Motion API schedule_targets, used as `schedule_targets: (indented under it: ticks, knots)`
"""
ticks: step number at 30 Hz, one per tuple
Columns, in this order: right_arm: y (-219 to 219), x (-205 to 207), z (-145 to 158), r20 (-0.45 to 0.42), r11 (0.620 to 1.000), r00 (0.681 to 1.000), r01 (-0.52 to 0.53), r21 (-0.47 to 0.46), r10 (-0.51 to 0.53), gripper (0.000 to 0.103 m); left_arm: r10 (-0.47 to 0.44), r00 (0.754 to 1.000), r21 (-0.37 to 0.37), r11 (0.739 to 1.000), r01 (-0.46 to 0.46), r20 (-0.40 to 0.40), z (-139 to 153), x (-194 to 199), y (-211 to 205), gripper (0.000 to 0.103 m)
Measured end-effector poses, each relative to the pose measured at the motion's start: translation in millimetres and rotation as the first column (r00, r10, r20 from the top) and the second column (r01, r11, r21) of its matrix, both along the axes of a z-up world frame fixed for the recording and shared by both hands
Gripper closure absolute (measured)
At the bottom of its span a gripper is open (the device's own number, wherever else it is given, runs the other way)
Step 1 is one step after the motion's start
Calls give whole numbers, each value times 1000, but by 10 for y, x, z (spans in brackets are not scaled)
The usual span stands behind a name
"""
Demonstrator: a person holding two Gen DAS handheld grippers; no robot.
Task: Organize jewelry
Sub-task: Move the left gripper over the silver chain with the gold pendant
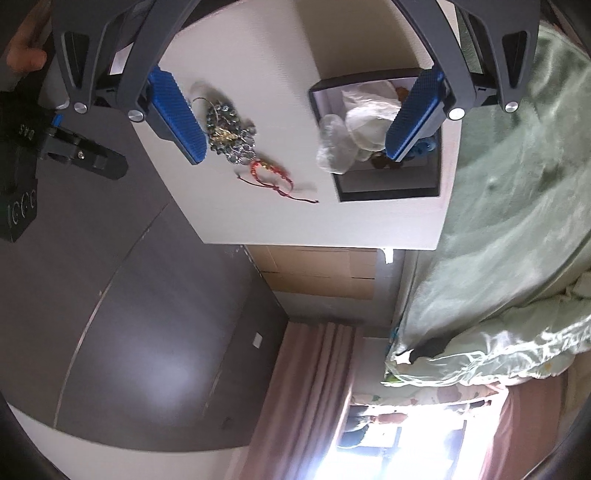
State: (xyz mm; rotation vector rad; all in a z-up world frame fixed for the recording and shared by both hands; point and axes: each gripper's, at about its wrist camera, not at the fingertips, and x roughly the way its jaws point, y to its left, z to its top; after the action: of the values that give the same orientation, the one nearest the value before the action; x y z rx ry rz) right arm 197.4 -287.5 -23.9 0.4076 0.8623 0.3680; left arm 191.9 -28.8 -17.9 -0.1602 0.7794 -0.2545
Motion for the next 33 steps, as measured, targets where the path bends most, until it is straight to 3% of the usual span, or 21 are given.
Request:
schedule_targets:
  ticks: [6, 13, 22, 27, 33]
  knots:
    - [-213, 58, -109, -53, 999, 998, 46, 11, -46, 5, -70, 996, 5, 998, 70, -48, -17, 108, -309, 17]
    - [-348, 121, -275, -132, 997, 989, 72, 30, -67, 6, -105, 984, 7, 994, 107, -142, -206, 315, -576, 41]
    - [-318, 173, -400, -174, 1000, 984, 28, -13, -30, 39, -143, 959, -27, 990, 141, -247, -536, 524, -782, 63]
    - [-403, 194, -455, -195, 999, 979, 53, -2, -53, 40, -158, 939, -54, 987, 148, -304, -723, 636, -870, 70]
    - [-470, 240, -536, -224, 997, 972, 73, 19, -67, 44, -176, 916, -92, 984, 153, -360, -921, 738, -979, 70]
